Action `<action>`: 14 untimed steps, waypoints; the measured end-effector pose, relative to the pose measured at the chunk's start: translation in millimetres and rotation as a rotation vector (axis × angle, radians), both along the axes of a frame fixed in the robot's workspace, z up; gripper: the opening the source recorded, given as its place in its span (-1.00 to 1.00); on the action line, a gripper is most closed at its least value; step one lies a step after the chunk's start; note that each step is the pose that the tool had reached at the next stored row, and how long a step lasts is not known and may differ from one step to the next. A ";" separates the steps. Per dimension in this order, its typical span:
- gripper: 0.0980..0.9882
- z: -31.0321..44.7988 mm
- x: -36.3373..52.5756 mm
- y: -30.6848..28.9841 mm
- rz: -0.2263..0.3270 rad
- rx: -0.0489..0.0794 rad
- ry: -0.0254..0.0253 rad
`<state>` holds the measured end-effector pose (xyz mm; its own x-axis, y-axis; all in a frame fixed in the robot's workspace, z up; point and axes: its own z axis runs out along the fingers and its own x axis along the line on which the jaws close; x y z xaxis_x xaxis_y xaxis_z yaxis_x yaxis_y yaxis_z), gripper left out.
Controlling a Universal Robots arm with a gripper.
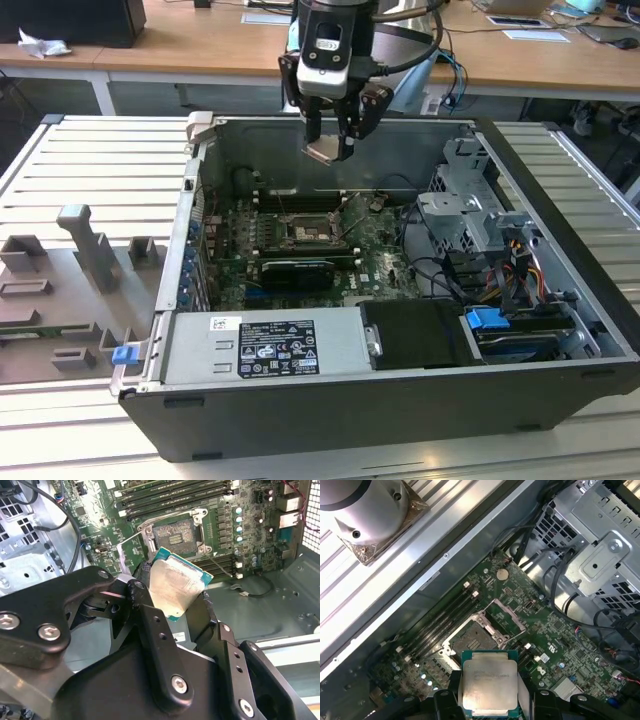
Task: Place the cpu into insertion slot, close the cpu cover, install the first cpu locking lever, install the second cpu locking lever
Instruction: 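Place the cpu into insertion slot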
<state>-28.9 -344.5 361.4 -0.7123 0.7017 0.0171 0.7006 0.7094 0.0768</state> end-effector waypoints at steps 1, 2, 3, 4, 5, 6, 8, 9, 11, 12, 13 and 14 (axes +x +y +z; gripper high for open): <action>-0.03 0.0 0.0 0.0 -0.003 0.000 0.0000; -0.03 -0.1 0.0 0.0 -0.006 0.000 0.0000; -0.03 -0.1 0.0 0.0 -0.008 0.000 0.0000; -0.03 -0.2 0.0 0.0 -0.012 0.000 0.0000; -0.03 -0.2 0.0 0.0 -0.017 0.000 0.0000; -0.03 -0.3 0.0 0.0 -0.024 0.000 0.0000; -0.03 -0.5 0.0 0.0 -0.036 0.000 0.0000; -0.03 -0.5 0.0 0.0 -0.041 0.000 0.0000; -0.03 -0.6 0.0 0.0 -0.048 0.000 0.0000; -0.03 -0.7 0.0 0.0 -0.053 0.000 0.0000; -0.03 -0.8 0.0 0.0 -0.058 0.000 0.0000; -0.03 -0.8 0.0 0.0 -0.060 0.000 0.0000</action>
<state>-28.9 -344.4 360.6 -0.6688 0.7432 0.0171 0.7420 0.6660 0.0768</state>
